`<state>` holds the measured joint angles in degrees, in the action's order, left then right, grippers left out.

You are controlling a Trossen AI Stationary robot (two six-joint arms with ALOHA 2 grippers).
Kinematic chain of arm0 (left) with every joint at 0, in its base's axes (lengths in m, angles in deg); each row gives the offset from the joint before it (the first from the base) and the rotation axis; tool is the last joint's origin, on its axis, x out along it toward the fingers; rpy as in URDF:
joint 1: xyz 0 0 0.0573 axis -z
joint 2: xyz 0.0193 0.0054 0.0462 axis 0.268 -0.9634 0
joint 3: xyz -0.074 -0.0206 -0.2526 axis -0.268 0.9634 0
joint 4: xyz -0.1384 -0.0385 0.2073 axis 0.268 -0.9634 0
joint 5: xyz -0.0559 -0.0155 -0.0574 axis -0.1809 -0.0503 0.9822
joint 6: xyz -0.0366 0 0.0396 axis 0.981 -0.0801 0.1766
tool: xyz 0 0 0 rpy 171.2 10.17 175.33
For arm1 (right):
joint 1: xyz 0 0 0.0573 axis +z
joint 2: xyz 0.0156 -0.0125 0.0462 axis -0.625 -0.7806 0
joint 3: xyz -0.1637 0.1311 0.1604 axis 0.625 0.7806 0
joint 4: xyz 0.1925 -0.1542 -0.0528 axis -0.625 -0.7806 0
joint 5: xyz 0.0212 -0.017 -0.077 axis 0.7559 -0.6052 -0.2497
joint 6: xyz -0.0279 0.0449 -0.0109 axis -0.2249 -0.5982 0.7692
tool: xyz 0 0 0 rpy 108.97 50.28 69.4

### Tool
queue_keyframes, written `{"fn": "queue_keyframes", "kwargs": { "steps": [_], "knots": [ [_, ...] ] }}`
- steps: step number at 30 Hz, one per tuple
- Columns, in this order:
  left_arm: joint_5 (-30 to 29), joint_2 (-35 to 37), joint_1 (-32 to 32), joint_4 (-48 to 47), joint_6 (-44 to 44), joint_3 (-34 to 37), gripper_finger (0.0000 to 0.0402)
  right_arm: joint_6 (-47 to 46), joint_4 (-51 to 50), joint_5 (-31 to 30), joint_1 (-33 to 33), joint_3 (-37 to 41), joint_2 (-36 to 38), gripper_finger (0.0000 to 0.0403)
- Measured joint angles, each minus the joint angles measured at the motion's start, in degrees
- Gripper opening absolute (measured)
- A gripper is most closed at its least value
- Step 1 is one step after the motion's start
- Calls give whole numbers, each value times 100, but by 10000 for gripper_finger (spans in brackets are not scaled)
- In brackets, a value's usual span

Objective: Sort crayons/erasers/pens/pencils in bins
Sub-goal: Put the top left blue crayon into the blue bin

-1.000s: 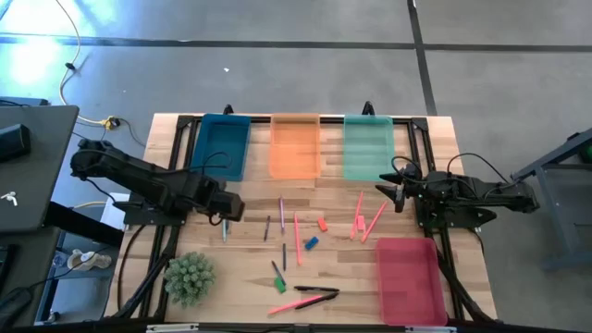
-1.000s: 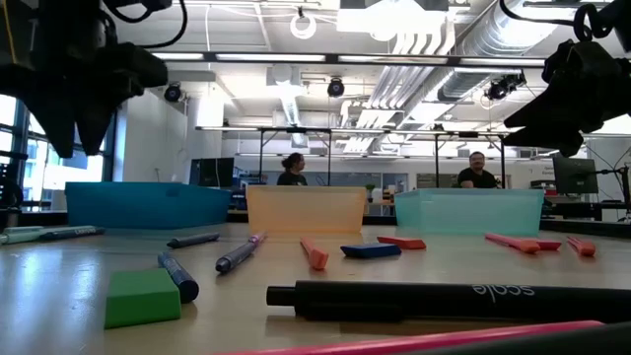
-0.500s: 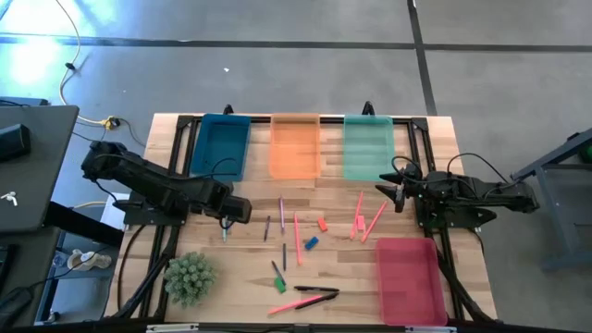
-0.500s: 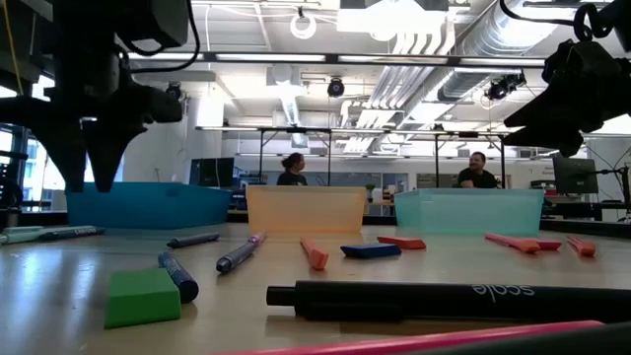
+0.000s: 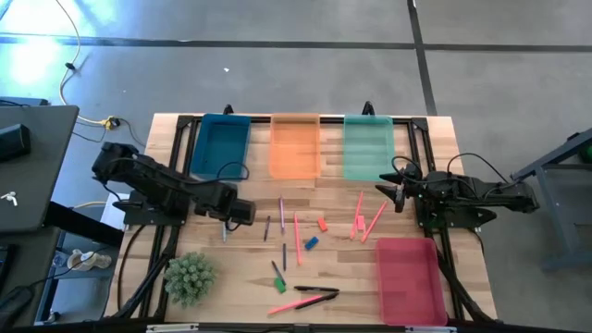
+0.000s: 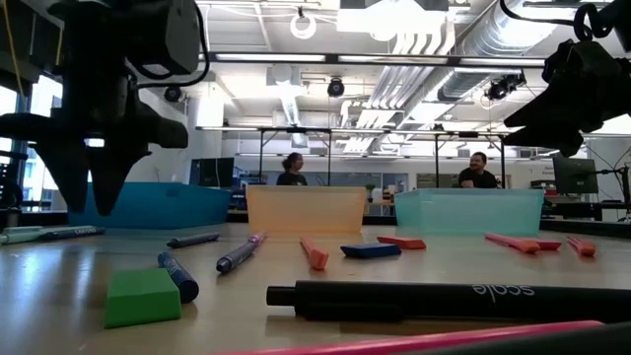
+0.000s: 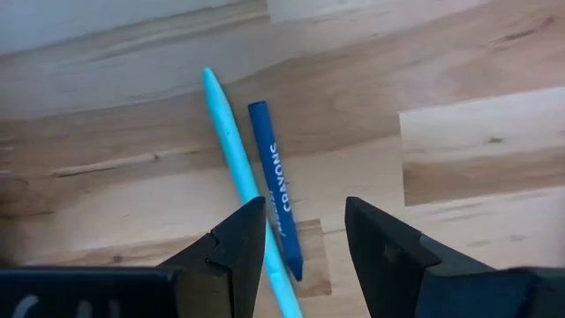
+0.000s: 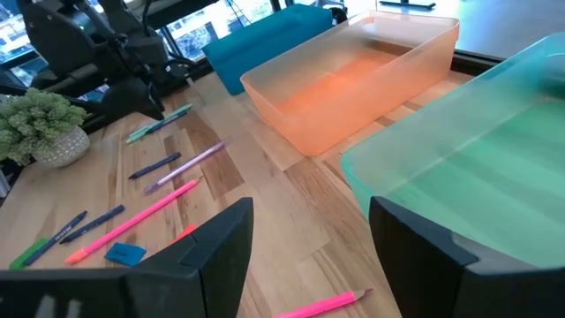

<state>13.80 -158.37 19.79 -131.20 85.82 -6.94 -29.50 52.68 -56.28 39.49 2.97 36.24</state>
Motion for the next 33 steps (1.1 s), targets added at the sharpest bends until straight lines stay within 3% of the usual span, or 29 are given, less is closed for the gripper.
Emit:
{"fn": "queue_keyframes", "kwargs": {
  "steps": [33],
  "knots": [
    [221, -308, -390, 219, -575, 120, 144, 0, -11, 0, 1, 2, 0, 220]
  ]
}}
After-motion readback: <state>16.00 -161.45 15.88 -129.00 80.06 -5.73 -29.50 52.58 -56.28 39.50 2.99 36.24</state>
